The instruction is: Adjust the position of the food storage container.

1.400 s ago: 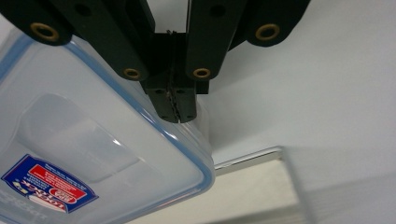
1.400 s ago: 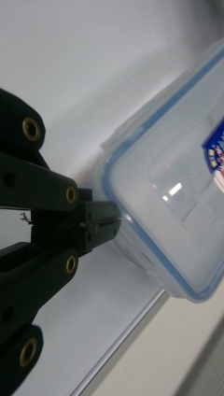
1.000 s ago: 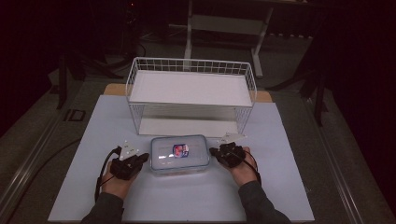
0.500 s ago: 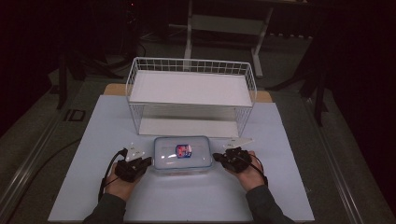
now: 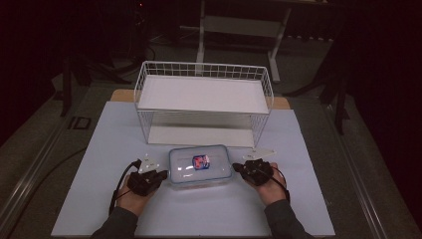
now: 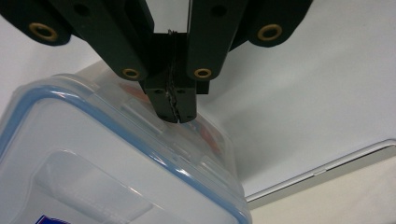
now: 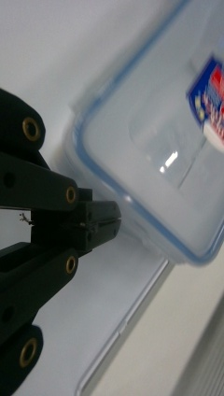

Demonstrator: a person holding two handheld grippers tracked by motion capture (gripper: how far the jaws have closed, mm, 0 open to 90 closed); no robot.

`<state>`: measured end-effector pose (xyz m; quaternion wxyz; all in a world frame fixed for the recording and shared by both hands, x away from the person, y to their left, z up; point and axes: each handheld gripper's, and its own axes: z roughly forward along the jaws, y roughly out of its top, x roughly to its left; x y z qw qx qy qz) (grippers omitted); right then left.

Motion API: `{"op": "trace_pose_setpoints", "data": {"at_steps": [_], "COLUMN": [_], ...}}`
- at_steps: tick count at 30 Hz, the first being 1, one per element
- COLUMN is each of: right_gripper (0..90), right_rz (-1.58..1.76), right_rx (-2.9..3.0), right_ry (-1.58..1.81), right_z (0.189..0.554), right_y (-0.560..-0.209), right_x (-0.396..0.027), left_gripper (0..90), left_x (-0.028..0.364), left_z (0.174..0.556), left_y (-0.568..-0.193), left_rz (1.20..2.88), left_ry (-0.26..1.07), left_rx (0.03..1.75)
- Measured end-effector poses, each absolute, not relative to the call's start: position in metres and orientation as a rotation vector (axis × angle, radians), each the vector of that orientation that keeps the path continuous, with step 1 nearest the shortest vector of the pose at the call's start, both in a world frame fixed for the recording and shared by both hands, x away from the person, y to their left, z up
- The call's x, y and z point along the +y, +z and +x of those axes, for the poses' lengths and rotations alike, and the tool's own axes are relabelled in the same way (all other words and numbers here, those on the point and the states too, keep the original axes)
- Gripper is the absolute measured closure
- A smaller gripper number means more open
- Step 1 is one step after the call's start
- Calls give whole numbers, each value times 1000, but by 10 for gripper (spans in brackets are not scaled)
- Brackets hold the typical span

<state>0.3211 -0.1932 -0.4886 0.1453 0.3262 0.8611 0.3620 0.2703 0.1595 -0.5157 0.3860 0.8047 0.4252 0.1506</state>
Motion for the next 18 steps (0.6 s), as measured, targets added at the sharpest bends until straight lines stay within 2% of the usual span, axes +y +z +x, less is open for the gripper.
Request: {"op": "trace_pose_setpoints", "data": {"at_steps": [7,18], "right_gripper": [900,900], "right_rz": [939,891], "right_rx": [2526,2580], "right_ry": [998,1066], "right_z": [334,311], "right_y": [-494,-496], "right_x": [-191,-196], "left_gripper": [894,899], "left_x": [160,164], "left_z": [273,278], "left_y": [-516,-518], "left_rz": [2042,2006], "left_ry": [389,344], "left_rx": [1091,1128]}}
